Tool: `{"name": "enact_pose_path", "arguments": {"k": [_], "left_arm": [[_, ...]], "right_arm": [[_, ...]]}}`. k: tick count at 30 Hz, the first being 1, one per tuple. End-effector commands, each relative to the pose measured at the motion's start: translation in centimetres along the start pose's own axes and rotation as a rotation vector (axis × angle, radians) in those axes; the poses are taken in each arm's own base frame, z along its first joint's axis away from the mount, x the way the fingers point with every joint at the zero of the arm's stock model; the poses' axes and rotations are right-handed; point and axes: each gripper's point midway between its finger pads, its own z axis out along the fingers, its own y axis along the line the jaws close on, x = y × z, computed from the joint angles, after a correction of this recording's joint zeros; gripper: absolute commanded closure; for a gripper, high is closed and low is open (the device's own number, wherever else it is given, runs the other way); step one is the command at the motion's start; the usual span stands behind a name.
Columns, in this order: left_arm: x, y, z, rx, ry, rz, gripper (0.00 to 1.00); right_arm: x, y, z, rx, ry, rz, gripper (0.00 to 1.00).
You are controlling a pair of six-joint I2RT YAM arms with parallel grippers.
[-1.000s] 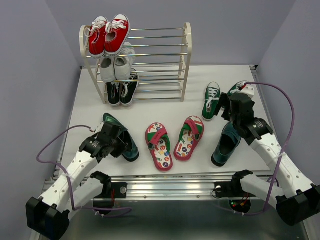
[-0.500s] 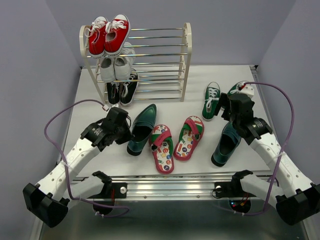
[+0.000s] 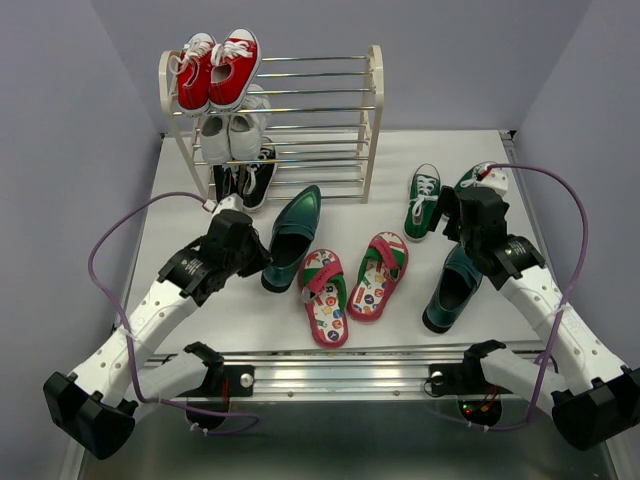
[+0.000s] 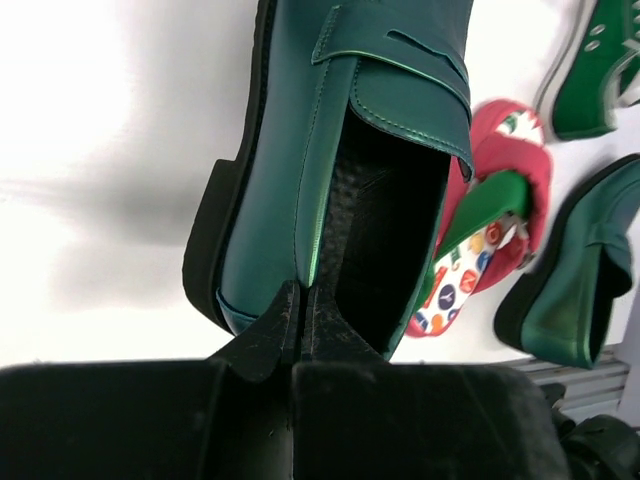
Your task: Place and organize the shoes onto the shoe shelf
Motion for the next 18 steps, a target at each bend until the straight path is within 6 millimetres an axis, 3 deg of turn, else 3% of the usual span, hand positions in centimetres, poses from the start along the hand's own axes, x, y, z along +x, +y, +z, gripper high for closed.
{"name": "enact_pose_path", "arguments": {"k": [1,9,18], "left_arm": [[-5.4,-5.5,-1.1,0.215,-0.221,-0.076,1.00],[-6.9,-6.9,-0.5,0.244,-0.262,-0.111,1.00],[-6.8,-6.7,1.1,0.208,-0.253,-0.120,1.00]], "right_arm": [[-1.4,-0.1,-0.4,0.002,-0.046,0.009,0.00],[-1.6,-0.1,-0.6,-0.001,-0.052,0.008,0.00],[-1.8,-0.3,-0.8,0.000,-0.061,0.009,0.00]]}}
